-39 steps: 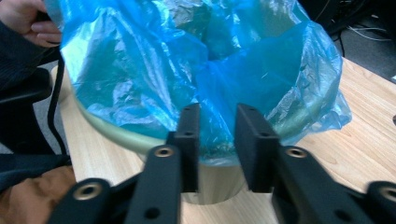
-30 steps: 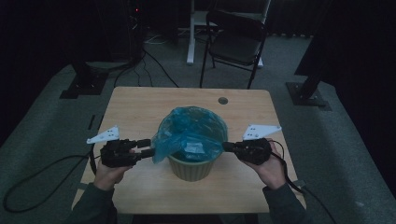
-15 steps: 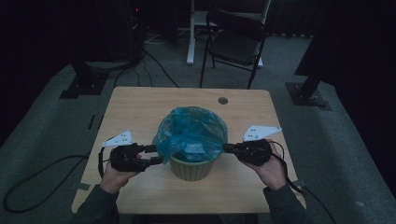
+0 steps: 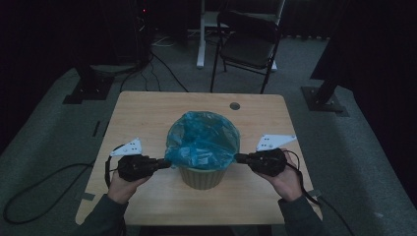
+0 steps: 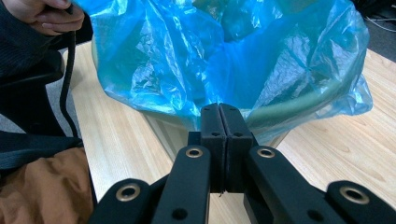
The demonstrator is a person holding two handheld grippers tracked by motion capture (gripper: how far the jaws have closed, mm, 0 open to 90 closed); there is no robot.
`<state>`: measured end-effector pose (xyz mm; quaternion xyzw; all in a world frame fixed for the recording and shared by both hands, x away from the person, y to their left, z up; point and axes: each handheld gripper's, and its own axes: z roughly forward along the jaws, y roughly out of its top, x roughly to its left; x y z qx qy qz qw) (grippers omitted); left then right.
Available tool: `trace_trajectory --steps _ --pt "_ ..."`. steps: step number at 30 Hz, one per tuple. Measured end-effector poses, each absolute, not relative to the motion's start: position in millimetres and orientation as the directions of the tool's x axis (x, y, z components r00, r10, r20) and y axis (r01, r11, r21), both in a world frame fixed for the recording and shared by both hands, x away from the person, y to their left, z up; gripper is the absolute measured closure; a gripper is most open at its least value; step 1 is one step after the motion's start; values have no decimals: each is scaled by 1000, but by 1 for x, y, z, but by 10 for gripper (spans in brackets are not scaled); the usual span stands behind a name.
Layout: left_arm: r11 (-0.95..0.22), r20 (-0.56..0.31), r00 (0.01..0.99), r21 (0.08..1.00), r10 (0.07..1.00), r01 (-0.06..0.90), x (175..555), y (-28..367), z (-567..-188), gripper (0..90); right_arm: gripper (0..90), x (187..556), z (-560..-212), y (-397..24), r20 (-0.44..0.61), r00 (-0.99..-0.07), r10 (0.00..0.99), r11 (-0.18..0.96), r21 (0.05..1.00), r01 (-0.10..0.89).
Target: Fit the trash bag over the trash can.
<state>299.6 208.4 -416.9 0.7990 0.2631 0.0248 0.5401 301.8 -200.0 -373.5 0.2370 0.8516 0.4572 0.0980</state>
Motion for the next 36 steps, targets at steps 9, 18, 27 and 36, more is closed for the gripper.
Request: trace_trajectory --steps 9,18,27,36 --pt "-329 -249 857 846 452 419 304 203 -431 893 897 300 -379 -202 59 -875 481 481 816 320" --pt "-364 -248 853 824 459 435 309 199 -440 893 897 300 -386 -202 73 -880 470 497 802 332" --pt "-395 -242 846 800 475 451 313 196 -447 894 897 299 -391 -196 79 -892 445 523 786 330" --pt "-419 -232 832 777 503 470 316 195 -453 896 897 299 -394 -192 84 -902 424 538 778 325"
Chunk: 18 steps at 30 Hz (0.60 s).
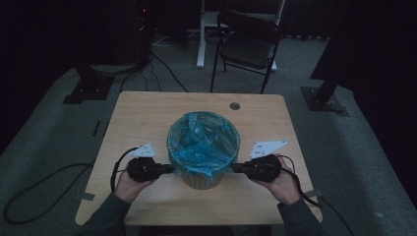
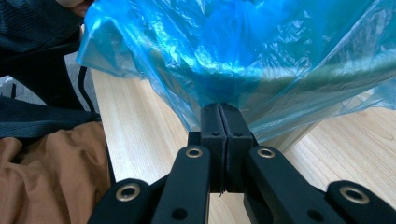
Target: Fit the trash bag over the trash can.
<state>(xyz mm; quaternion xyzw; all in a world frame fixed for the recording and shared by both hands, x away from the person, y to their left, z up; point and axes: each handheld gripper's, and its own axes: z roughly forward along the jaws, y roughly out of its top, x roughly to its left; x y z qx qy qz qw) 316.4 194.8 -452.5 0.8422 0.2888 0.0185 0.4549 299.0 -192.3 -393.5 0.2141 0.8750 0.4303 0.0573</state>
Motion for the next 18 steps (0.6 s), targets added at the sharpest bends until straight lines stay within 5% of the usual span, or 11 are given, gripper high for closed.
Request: trace_trajectory --steps 18 --pt "-329 -320 803 789 502 519 322 212 -458 866 899 314 -410 -208 105 -857 504 545 731 410"
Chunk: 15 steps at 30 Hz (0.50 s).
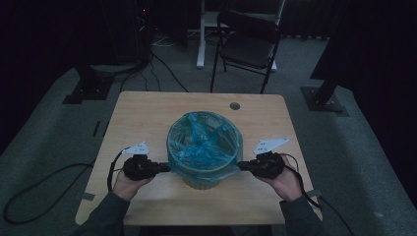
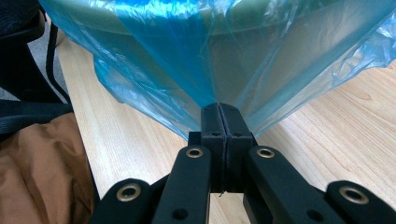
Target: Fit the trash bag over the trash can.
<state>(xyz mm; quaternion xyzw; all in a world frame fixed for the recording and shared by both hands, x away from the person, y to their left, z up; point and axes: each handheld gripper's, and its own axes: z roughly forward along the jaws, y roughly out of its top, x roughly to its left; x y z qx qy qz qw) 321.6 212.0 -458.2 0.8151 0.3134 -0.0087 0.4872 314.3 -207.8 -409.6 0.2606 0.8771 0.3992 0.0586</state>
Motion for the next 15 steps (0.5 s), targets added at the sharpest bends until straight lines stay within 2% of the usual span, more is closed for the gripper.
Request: trace_trajectory --steps 2,3,6,7,8,11,15 --pt "-318 -324 799 791 506 523 321 214 -458 844 899 314 -410 -208 105 -858 503 547 730 410" --pt "-315 -324 801 794 504 519 321 215 -457 775 899 314 -409 -207 102 -858 503 549 730 408" --pt "-296 -330 804 806 494 512 320 219 -455 680 893 314 -409 -208 100 -859 502 549 731 406" --pt "-281 -326 805 817 496 503 320 224 -452 680 877 314 -409 -208 100 -861 499 549 732 404" --pt "-274 -325 806 822 494 499 320 227 -451 614 802 313 -408 -209 94 -863 496 548 737 396" --pt "-250 -320 806 837 498 486 319 235 -447 571 747 313 -408 -210 96 -864 493 548 738 395" --pt "-208 -310 808 863 502 460 317 245 -440 547 736 313 -409 -211 101 -863 495 545 737 399"
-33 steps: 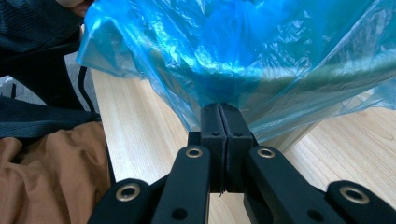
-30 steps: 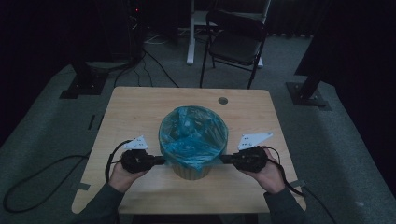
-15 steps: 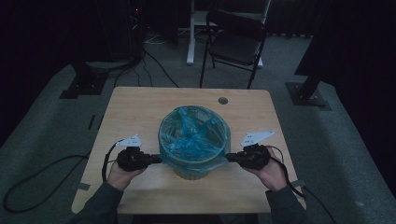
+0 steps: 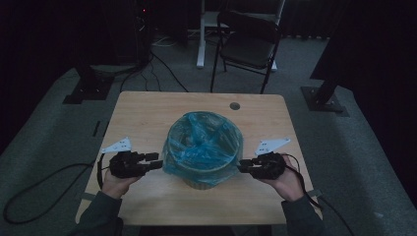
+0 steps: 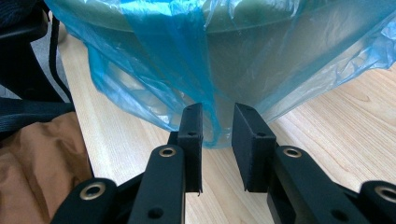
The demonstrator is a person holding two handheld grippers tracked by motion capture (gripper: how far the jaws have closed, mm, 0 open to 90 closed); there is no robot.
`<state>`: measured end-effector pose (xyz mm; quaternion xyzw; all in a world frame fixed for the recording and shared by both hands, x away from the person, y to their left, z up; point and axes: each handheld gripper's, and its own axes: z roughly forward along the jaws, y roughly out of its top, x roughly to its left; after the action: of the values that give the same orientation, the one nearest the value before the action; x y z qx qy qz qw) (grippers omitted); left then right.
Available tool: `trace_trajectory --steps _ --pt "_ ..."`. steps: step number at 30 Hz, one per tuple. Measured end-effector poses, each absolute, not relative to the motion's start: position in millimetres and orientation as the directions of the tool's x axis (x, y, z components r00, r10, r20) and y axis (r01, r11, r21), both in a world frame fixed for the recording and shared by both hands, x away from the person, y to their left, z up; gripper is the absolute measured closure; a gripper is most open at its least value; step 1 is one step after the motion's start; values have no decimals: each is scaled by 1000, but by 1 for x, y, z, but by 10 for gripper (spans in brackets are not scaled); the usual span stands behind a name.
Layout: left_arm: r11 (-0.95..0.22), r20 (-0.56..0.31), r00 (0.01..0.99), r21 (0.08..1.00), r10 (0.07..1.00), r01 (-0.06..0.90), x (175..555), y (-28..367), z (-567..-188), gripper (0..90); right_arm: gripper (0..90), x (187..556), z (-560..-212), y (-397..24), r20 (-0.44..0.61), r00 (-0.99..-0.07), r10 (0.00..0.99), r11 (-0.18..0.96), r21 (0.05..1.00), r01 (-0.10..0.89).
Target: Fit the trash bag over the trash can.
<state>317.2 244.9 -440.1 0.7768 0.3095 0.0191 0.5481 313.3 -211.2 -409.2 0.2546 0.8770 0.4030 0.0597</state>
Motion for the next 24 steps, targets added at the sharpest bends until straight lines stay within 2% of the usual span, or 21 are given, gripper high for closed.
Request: trace_trajectory --steps 11,24 --pt "-198 -255 824 895 507 399 324 245 -417 549 739 313 -409 -211 103 -866 489 546 738 397" --pt "-231 -188 861 917 473 327 348 218 -386 566 741 312 -408 -212 97 -867 489 542 745 389"
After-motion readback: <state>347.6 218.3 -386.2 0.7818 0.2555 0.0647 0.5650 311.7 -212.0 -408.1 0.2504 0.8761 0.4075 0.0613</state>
